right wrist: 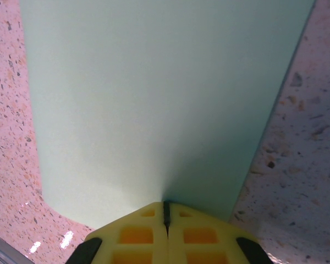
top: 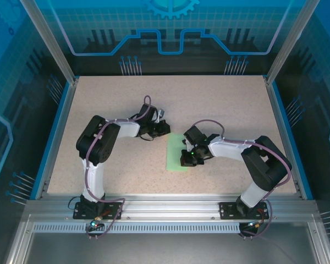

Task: Fold a paper plane with a square sheet of paper (fold left side to right side)
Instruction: First fold the square sheet of paper in half at the center of the table.

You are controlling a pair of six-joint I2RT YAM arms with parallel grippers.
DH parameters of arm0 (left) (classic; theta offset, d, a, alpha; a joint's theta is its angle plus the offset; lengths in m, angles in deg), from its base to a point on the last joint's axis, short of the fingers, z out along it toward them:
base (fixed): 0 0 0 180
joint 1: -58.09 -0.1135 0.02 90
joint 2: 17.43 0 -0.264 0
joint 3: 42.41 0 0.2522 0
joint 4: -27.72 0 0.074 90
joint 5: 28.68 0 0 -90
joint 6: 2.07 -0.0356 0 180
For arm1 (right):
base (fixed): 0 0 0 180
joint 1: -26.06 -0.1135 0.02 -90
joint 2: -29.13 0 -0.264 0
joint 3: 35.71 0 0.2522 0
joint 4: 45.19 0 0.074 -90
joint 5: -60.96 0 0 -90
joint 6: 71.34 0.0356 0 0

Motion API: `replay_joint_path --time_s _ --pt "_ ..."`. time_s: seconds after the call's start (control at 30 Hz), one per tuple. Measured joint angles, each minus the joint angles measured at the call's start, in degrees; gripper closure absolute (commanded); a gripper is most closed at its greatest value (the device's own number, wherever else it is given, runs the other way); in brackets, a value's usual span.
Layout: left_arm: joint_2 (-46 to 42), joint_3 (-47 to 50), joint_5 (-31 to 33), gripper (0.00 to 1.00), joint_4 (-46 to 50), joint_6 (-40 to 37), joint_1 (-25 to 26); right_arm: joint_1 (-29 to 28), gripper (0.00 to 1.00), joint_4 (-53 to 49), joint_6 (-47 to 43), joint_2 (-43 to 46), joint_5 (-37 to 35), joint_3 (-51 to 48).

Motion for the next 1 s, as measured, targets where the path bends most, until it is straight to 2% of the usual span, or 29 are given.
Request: replay_joint_path --time_s 0.27,0.53,1.0 --pt "-6.0 3.1 -2.6 0.89 -1.1 -0.9 0.9 0.0 0.98 0.0 -0.2 -0.2 0.1 0.1" --pt "-4.4 3.9 -5.0 0.90 -1.5 -0.9 4.2 0.0 0.98 -0.6 -0.4 -0.4 0.2 0.5" --pt "-3.0 6.8 -4.7 0.90 -1.7 -1.0 4.3 0.0 0.98 -1.0 -0.4 -0.6 0.2 0.8"
